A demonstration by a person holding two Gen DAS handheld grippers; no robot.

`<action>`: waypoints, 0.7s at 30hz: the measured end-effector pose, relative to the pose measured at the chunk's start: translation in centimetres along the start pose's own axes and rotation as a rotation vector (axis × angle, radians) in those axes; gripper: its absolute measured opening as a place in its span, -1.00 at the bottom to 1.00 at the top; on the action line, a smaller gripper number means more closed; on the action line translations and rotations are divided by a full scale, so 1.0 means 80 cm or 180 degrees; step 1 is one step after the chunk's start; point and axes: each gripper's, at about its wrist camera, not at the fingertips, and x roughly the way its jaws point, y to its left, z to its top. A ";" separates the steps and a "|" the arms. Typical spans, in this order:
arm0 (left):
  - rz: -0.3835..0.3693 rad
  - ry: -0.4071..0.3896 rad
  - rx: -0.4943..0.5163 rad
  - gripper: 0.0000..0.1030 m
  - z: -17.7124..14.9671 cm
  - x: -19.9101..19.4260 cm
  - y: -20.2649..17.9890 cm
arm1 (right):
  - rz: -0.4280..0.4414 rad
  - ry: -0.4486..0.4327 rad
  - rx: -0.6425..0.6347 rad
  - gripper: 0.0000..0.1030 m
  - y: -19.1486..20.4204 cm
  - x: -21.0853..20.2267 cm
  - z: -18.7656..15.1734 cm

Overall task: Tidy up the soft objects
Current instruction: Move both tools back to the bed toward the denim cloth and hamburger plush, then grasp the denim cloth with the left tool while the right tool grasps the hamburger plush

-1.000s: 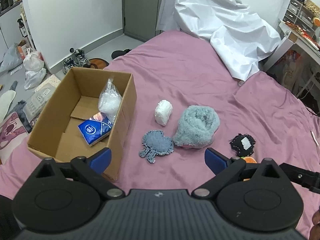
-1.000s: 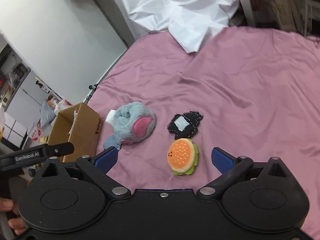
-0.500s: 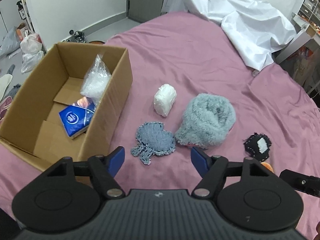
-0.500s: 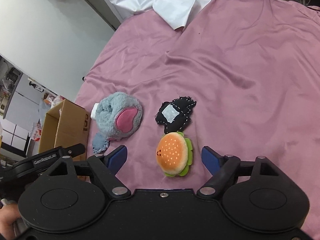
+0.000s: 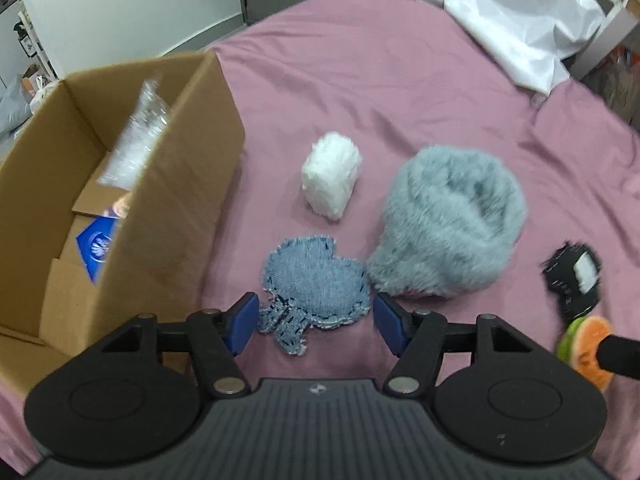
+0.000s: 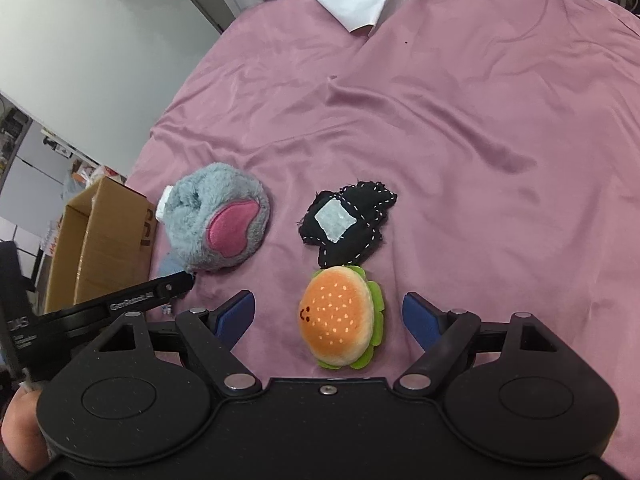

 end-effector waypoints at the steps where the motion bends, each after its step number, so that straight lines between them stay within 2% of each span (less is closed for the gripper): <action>1: -0.0007 0.0017 -0.0004 0.23 -0.001 0.004 0.000 | -0.0019 0.0010 -0.0018 0.55 0.001 0.002 0.000; 4: 0.0014 -0.0022 0.0010 0.23 -0.004 0.011 -0.002 | -0.0039 0.0031 -0.0058 0.55 0.002 0.007 0.000; 5: 0.0015 -0.0042 0.0005 0.23 -0.004 0.012 -0.002 | -0.0044 0.0042 -0.0076 0.48 0.003 0.008 0.000; 7: -0.0022 -0.0057 -0.0052 0.15 -0.003 0.011 0.000 | -0.0049 0.0102 -0.0111 0.28 0.004 0.013 -0.001; 9: -0.0070 -0.0064 -0.0070 -0.10 -0.003 0.011 0.002 | -0.0058 0.0173 -0.0123 -0.20 0.003 0.018 -0.003; 12: -0.0068 -0.0087 -0.0087 -0.25 -0.004 0.002 0.005 | -0.0050 0.0163 -0.0125 -0.40 -0.001 0.018 -0.005; 21: -0.0104 -0.0163 -0.0158 -0.30 -0.016 -0.030 0.015 | -0.0040 -0.0044 -0.0177 -0.49 0.007 -0.004 -0.007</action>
